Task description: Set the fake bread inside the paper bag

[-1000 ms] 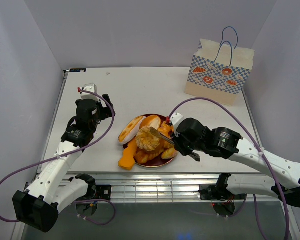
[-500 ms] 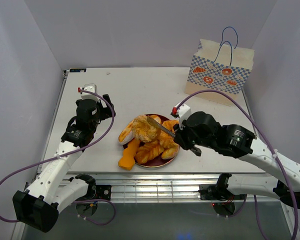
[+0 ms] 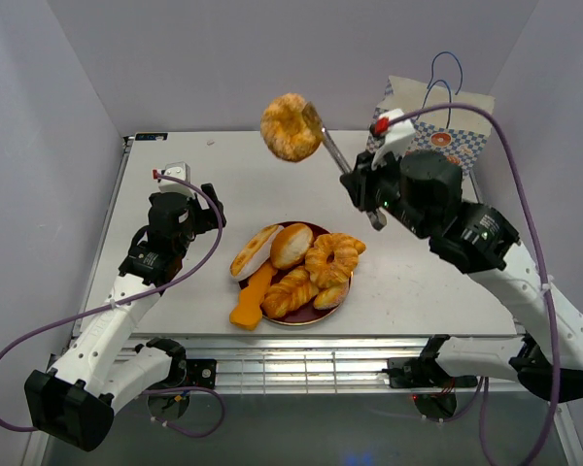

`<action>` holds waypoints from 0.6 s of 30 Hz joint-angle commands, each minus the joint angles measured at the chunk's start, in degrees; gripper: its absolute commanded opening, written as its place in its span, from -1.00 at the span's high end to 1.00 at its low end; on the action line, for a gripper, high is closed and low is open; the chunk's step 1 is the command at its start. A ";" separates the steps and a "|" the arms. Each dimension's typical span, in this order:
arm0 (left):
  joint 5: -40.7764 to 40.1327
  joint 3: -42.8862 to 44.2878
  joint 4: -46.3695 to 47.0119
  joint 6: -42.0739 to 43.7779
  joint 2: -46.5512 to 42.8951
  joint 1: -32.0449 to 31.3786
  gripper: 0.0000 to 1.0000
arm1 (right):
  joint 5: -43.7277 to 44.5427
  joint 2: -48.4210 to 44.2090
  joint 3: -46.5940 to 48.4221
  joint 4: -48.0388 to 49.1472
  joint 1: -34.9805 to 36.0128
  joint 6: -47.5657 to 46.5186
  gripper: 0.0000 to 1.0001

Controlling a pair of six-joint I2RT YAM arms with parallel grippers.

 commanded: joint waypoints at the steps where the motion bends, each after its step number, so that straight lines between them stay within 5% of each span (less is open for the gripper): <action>1: 1.26 1.83 0.09 0.11 -0.56 -0.10 -0.96 | -7.48 4.73 7.86 7.40 -13.05 1.69 0.85; 7: 2.40 1.65 0.18 -0.06 0.14 -0.10 -0.96 | -18.66 15.46 18.67 5.82 -28.00 5.91 0.85; 18: 3.72 1.65 0.44 0.11 0.24 -0.10 -0.96 | -26.75 17.23 21.67 9.06 -47.37 9.09 0.85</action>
